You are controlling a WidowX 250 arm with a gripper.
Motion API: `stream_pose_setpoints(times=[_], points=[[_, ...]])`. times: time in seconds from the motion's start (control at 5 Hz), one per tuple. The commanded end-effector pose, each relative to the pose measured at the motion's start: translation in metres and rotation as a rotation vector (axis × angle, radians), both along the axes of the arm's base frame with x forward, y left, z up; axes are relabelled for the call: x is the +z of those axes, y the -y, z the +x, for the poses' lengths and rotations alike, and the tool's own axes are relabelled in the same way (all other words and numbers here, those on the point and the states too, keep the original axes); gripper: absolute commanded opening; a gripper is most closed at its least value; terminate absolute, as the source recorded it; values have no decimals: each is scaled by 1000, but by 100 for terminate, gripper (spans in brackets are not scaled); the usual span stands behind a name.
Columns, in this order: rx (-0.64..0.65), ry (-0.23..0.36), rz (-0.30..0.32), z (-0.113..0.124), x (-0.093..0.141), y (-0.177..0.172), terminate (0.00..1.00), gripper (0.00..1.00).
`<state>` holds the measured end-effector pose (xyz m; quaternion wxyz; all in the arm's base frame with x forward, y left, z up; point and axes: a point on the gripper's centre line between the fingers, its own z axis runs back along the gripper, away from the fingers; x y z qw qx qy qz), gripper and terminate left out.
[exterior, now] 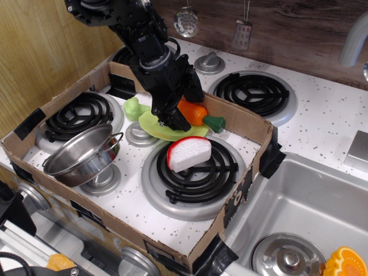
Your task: Take carrot off plate
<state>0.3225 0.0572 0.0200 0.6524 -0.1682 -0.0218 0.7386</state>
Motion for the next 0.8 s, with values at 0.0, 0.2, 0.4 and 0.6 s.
stream_pose_setpoints(times=[0.0,0.2,0.4,0.6], points=[[21,-207,-81,-14,-2,-1,0,100],[-35,-297,-61,-9,3,2,0,100],[-108,-383,-15,1,14,-2,0,100],[-122,-367,21,1,16,-4,0,0]])
